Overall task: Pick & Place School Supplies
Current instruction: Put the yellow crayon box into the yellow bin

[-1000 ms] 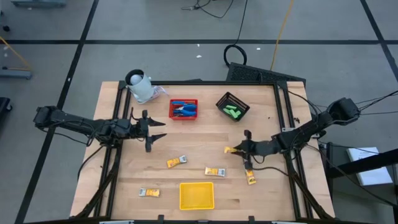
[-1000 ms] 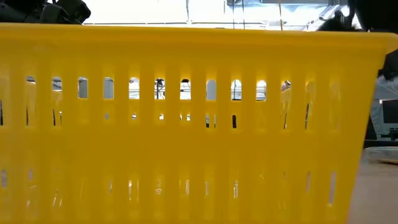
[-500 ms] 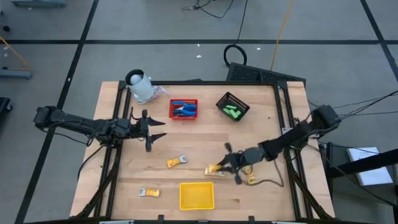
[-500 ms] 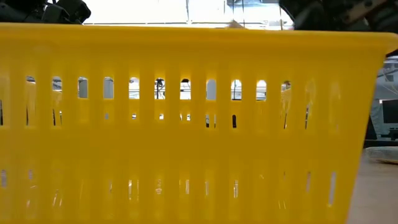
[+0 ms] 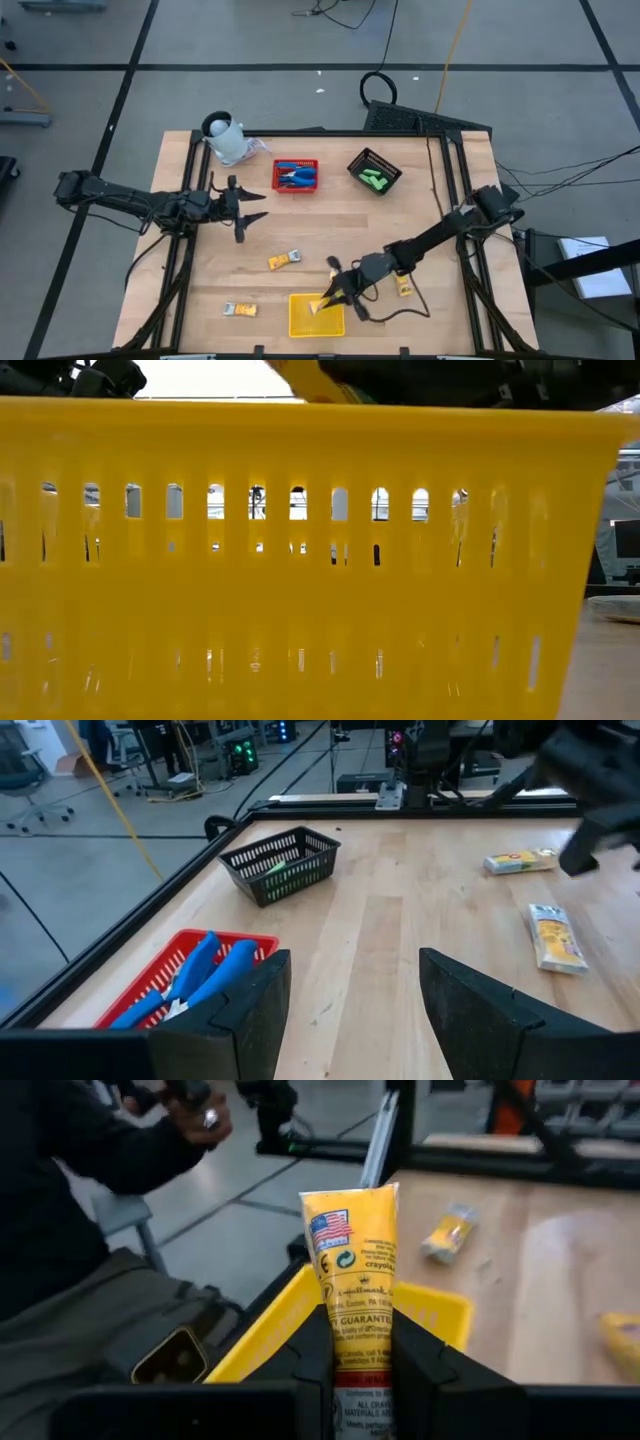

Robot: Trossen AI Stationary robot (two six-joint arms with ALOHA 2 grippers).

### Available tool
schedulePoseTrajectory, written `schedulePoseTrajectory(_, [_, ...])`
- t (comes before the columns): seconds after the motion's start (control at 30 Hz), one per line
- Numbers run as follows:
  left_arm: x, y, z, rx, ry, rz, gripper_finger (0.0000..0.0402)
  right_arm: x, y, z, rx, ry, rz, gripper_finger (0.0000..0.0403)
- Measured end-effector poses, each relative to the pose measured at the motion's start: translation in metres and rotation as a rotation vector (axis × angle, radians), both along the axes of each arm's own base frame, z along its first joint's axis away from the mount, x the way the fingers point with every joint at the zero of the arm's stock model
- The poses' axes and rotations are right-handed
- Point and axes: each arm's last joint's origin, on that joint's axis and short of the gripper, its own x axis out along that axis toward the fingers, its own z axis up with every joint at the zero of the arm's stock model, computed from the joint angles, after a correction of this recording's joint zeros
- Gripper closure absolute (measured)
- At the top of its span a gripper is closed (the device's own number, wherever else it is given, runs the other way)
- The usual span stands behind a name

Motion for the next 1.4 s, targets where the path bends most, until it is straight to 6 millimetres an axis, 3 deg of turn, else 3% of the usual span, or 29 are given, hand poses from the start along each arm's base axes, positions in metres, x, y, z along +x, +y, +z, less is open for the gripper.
schedulePoseTrajectory(0.17, [0.0,0.0,0.001,-0.01,-0.016,0.002,0.0176,0.011,0.005,-0.008,0.007,0.085,0.037,0.0359])
schedulePoseTrajectory(0.63, [0.001,0.0,0.005,-0.019,-0.052,0.002,0.0176,0.01,0.008,-0.012,0.058,0.202,0.067,0.0358])
schedulePoseTrajectory(0.97, [0.001,0.0,0.005,-0.016,-0.051,0.002,0.0176,0.008,0.013,-0.011,0.075,0.202,0.11,0.0253])
schedulePoseTrajectory(1.4, [0.001,0.0,0.005,-0.012,-0.056,0.011,0.0176,0.009,0.012,-0.01,0.012,0.152,0.082,0.0232])
